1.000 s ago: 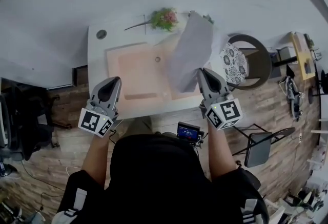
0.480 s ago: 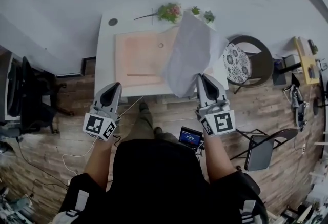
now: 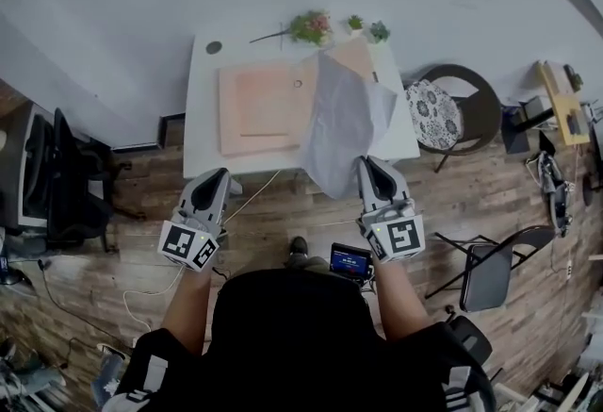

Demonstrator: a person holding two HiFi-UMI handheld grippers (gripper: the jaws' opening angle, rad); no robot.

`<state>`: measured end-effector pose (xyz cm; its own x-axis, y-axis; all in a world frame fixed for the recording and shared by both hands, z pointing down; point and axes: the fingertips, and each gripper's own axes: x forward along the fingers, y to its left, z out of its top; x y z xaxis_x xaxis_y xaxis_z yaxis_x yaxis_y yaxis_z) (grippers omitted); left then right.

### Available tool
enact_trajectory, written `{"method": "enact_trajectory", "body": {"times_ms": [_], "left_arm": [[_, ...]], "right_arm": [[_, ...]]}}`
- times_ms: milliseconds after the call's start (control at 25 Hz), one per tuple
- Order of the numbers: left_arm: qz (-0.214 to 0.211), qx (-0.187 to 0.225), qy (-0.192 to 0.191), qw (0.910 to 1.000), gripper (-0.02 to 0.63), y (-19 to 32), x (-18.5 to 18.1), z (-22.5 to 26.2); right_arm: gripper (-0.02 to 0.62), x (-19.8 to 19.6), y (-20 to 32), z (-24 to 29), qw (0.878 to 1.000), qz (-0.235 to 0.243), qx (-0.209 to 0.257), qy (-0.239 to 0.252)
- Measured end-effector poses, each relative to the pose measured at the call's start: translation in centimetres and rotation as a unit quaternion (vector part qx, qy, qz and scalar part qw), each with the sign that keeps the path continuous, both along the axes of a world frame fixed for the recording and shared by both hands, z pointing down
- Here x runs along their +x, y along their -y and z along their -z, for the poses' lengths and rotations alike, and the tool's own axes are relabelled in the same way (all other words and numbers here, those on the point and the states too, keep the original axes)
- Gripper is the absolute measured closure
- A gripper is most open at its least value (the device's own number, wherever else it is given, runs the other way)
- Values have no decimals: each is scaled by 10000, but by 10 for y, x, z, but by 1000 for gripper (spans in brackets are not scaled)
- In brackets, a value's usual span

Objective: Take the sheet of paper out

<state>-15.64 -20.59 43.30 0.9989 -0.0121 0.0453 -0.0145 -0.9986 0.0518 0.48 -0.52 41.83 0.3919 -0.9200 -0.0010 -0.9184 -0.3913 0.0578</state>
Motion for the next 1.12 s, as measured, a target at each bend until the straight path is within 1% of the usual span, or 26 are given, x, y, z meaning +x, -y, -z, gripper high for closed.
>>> {"method": "enact_trajectory", "body": {"times_ms": [200,360,520,800,960,1120], "left_arm": [[-57,78,-32,9999,603,-3,-18,3],[-36,16,-108,9999,603,-3,-41,8],[-90,-34,-139,9999,603,-6,-75,9],[24,-193,-125,9997,603,-11,-144,-8],[191,-227,-56,9995,603,-15,-172,-19],[293,-235,-28,9993,603,-20,-191,-25]], "right_arm": [[583,-25,-10,3,9999,-146,-28,-76],[583,-48,-14,11,9993,-307,-52,-205],[583,-82,-20,10,9988,-412,-179,-174],[583,-144,-37,3,9972,-635,-360,-174],[583,-176,-51,-2,9964,-701,-431,-193],[583,-200,-61,-9,9966,-663,-466,-174]]}}
